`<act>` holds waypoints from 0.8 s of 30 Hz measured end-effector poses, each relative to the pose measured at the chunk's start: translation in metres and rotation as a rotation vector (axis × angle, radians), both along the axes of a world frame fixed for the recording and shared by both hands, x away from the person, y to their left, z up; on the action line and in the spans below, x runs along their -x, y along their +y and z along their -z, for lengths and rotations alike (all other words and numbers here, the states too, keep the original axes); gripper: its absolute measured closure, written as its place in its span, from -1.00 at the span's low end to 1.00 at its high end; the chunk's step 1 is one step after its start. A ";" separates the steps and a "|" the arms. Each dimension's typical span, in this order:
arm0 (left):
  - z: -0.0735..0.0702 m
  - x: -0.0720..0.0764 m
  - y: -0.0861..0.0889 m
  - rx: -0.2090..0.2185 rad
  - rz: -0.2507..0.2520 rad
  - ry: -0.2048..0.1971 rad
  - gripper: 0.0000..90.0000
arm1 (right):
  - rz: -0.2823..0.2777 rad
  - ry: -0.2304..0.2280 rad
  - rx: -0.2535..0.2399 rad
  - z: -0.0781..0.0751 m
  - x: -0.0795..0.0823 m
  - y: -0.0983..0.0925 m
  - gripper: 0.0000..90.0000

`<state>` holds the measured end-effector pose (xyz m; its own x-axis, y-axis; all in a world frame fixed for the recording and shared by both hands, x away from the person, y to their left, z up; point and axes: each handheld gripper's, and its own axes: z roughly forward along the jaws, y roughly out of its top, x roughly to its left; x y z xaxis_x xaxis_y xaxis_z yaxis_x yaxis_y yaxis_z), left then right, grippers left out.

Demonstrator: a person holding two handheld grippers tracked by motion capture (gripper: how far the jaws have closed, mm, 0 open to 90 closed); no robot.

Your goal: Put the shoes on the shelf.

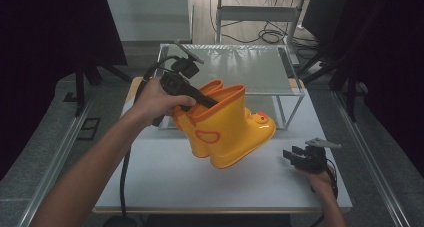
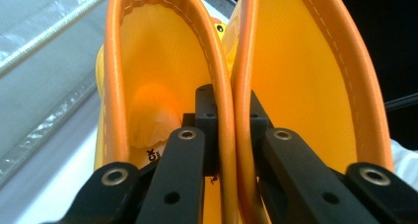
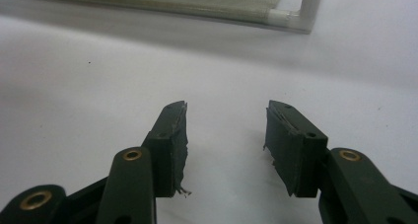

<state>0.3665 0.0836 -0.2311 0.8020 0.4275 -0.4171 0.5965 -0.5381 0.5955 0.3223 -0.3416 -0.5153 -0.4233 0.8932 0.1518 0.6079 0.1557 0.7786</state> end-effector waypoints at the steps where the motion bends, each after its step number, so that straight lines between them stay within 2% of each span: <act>1: -0.003 0.000 0.001 0.003 -0.002 -0.003 0.84 | 0.001 0.000 0.000 0.000 0.000 0.000 0.12; 10: -0.021 -0.006 0.006 0.026 -0.016 0.007 0.84 | 0.008 0.001 -0.010 0.000 0.000 -0.001 0.12; 16: -0.039 -0.010 0.009 0.043 -0.027 -0.006 0.84 | 0.008 0.001 -0.011 0.000 0.000 -0.001 0.12; 24: -0.064 -0.025 0.016 0.084 -0.067 -0.022 0.84 | 0.009 0.002 -0.014 0.000 0.000 -0.002 0.12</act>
<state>0.3914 0.0996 -0.1667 0.7821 0.4447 -0.4365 0.6159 -0.4448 0.6502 0.3226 -0.3431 -0.5153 -0.4148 0.8947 0.1653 0.6112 0.1394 0.7791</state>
